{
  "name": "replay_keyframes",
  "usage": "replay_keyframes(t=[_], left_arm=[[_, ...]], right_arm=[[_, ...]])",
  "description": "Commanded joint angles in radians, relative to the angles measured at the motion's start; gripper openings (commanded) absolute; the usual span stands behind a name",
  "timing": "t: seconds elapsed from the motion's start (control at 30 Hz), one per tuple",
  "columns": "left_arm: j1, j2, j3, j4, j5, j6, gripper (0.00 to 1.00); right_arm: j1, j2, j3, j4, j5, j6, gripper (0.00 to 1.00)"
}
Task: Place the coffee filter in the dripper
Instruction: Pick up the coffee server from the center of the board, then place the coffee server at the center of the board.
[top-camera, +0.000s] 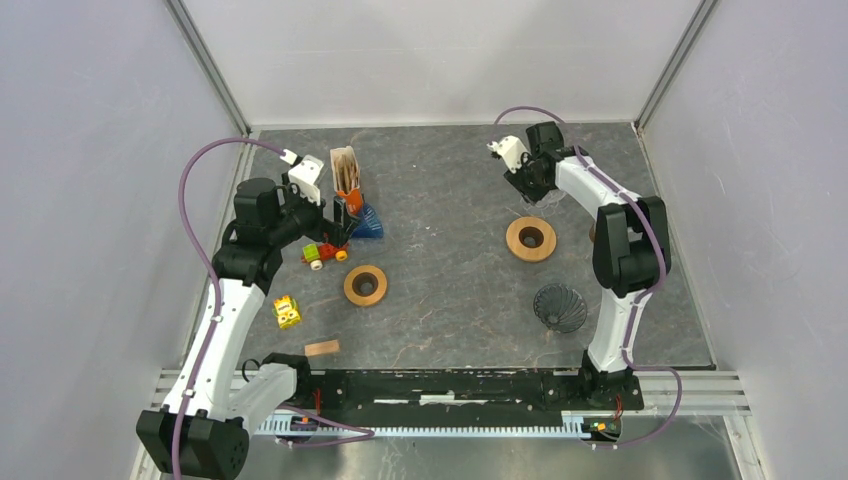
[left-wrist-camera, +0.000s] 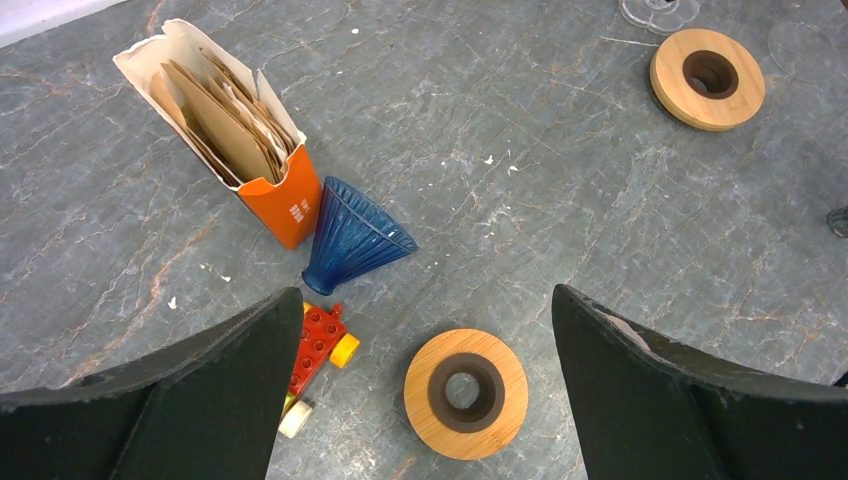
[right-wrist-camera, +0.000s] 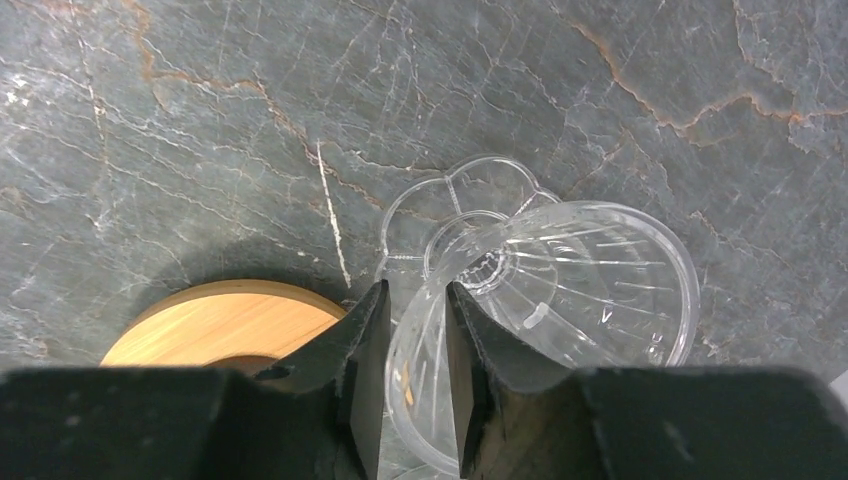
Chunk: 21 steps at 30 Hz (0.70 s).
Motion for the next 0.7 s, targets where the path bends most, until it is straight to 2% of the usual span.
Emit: replay_keyframes(t=[0.0, 0.13, 0.27, 0.43, 0.67], left_arm=[[-0.001, -0.024, -0.002, 0.042, 0.005, 0.026, 1.0], [0.0, -0.025, 0.007, 0.023, -0.016, 0.043, 1.0], [-0.001, -0.031, 0.005, 0.022, -0.026, 0.04, 1.0], [0.0, -0.026, 0.003, 0.026, -0.053, 0.04, 1.0], [0.0, -0.017, 0.018, 0.026, -0.111, 0.038, 1.0]], right_arm=[[0.016, -0.006, 0.07, -0.021, 0.009, -0.017, 0.27], [0.086, -0.071, 0.021, 0.009, 0.046, -0.038, 0.11], [0.179, -0.133, -0.022, 0.014, 0.082, -0.056, 0.0], [0.311, -0.247, -0.177, 0.089, 0.043, -0.032, 0.0], [0.514, -0.388, -0.405, 0.236, 0.096, -0.004, 0.0]])
